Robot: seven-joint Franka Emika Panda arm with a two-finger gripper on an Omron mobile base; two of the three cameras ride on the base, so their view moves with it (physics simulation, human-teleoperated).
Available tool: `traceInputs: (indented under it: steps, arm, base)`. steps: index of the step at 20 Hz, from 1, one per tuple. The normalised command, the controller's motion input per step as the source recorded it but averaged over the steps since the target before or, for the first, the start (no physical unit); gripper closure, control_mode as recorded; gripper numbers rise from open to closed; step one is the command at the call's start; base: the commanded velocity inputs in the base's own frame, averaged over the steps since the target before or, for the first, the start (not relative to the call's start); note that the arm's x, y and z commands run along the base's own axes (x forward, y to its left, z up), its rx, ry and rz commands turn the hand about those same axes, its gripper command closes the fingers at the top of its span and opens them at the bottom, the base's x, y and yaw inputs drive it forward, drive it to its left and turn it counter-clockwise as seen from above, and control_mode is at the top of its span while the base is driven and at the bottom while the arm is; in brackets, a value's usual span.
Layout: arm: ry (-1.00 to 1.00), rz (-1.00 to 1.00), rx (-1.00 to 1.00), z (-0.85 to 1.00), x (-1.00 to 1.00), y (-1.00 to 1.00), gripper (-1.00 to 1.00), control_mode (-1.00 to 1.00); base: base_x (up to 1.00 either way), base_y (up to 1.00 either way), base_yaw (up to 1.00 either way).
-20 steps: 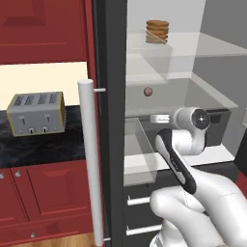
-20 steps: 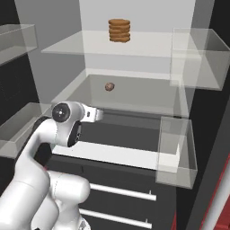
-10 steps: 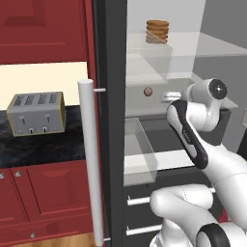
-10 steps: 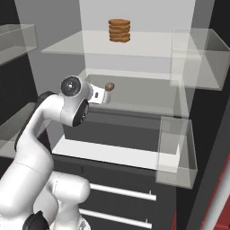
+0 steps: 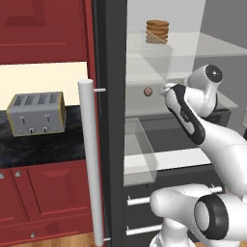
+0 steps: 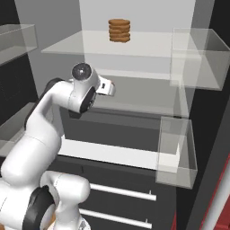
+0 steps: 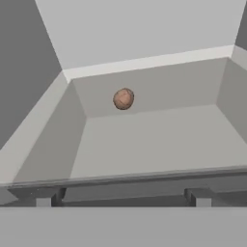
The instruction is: Pick the egg and butter from the fridge and place them by the bowl for mixing.
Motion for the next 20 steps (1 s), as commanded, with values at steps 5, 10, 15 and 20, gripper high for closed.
traceInputs:
  steps: [5,10,15,20]
  arm:
    - [-0.03,0.00,0.01,-0.06,0.42,0.00,-1.00,-1.00]
    - [0.00,0.00,0.00,0.00,0.26,0.00,-1.00,-1.00]
    - [0.00,0.00,0.00,-0.14,0.76,0.00,-1.00,-1.00]
    - [0.00,0.00,0.00,-0.26,0.67,0.00,-1.00,-1.00]
  base:
    - [0.00,0.00,0.00]
    - [0.00,0.00,0.00]
    - [0.00,0.00,0.00]
    - [0.00,0.00,0.00]
